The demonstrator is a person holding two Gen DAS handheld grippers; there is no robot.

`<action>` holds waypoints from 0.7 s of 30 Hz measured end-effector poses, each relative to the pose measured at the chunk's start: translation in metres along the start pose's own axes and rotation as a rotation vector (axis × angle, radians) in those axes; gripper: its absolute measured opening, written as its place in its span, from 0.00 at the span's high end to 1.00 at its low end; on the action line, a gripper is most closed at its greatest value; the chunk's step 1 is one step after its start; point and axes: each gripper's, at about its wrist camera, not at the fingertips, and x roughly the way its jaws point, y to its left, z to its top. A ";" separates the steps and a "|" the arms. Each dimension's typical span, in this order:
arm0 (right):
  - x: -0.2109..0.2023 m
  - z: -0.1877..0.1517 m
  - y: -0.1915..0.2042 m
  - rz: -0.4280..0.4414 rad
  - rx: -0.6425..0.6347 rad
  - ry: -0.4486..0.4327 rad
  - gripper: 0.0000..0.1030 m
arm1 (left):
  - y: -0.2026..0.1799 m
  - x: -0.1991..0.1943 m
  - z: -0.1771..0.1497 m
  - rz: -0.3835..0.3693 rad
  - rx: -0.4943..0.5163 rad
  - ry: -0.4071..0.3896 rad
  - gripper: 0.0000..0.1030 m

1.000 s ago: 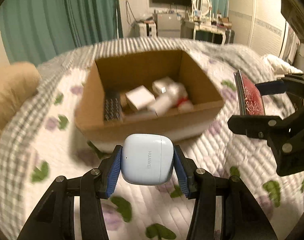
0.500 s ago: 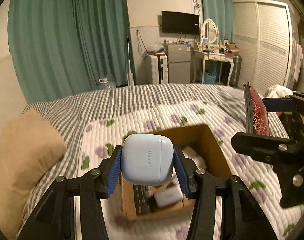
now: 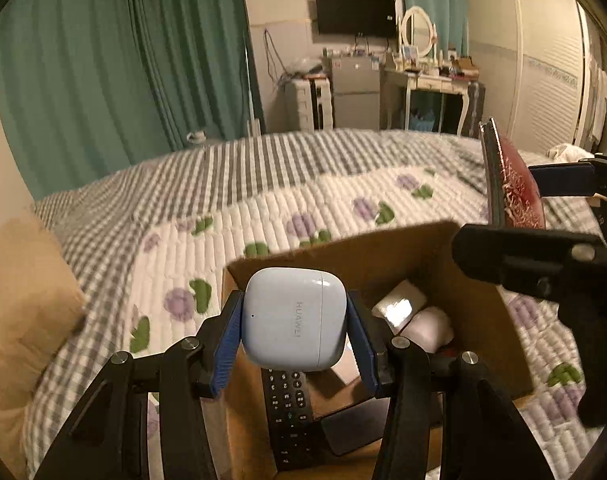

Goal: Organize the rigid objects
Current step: 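Lower the earbud case and red card box into the box and release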

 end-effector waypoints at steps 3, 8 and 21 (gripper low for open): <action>0.018 -0.005 -0.006 -0.002 0.009 0.031 0.09 | 0.003 0.018 -0.007 -0.005 -0.005 0.032 0.51; 0.058 -0.011 -0.008 -0.005 0.011 0.096 0.09 | 0.000 0.036 -0.012 0.015 0.006 0.076 0.51; 0.083 -0.013 -0.024 0.003 0.070 0.110 0.08 | -0.008 0.039 -0.009 0.021 0.038 0.090 0.23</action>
